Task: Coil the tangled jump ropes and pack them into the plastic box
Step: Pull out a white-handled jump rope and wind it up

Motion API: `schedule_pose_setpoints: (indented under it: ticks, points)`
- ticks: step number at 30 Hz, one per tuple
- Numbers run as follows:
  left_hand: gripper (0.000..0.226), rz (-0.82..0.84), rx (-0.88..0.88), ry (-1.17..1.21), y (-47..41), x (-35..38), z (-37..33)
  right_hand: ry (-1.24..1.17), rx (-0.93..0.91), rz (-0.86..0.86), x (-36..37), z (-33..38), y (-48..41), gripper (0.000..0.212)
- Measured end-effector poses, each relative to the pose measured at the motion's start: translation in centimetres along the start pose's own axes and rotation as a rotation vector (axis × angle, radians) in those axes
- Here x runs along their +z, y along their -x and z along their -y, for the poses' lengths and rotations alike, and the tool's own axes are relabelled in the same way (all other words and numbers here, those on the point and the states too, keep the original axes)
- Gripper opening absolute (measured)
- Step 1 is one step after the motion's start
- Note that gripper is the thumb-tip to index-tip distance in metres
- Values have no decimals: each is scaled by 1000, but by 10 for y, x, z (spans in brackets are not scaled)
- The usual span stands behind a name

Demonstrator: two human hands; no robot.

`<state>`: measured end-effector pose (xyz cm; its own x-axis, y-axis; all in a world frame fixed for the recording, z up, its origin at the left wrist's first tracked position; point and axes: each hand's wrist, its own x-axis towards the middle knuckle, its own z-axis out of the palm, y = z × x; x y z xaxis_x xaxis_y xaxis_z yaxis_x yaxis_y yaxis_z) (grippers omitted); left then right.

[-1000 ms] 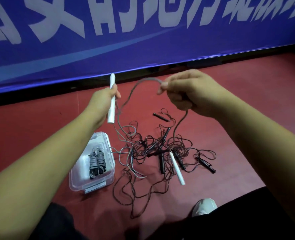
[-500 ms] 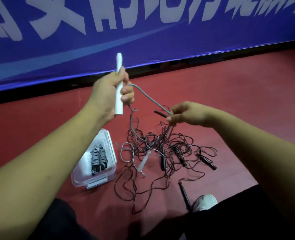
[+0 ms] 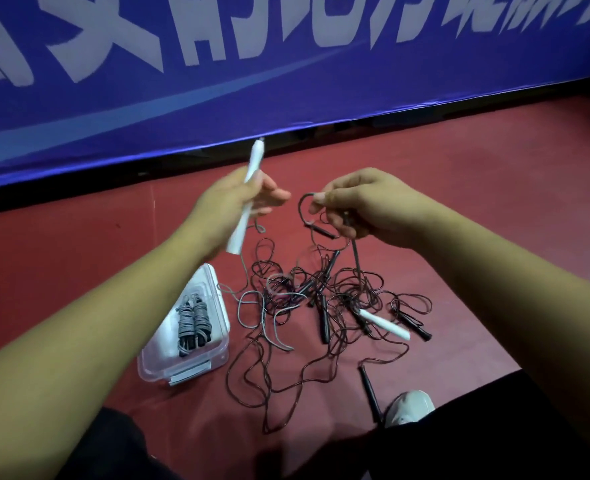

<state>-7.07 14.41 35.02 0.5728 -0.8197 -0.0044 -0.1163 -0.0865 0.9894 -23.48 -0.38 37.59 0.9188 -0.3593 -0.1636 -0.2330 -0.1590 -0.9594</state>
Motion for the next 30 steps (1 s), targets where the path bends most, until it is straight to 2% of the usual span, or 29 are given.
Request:
schedule_pose_setpoints:
  ticks: [2, 5, 8, 13, 18, 21, 23, 26, 27, 29, 30]
  points:
    - [25, 107, -38, 164, 5, 13, -1, -31, -13, 32, 3, 5, 0, 19]
    - [20, 177, -31, 84, 10, 21, -1, 19, -32, 36, -1, 8, 2, 18]
    - [17, 95, -44, 112, 11, 19, -8, 227, -13, 54, -7, 4, 8, 18]
    - [20, 0, -138, 528, 5, 5, -21, 565, 147, 214, -20, -31, 4, 18]
    - [23, -53, -217, 654, -4, -14, -14, 590, 206, 159, -29, -58, 0, 20]
    - [22, -52, -200, 671, -8, -18, -12, 672, 223, 177, -25, -62, 0, 23]
    - [17, -86, -157, 485, -11, -20, -8, 490, 248, 113, -23, -57, 1, 29]
    - [9, -227, -97, -60, -20, -26, 18, 1, 258, -77, -24, -43, -1, 27]
    - [8, -272, -100, -149, -22, -27, 26, -159, 260, -137, -24, -38, -3, 28]
    - [9, -320, -103, -136, -20, -20, 33, -453, 299, -189, -22, -27, -7, 31]
    - [10, -274, -108, -75, -17, -13, 33, -608, 328, -187, -20, -21, -9, 32]
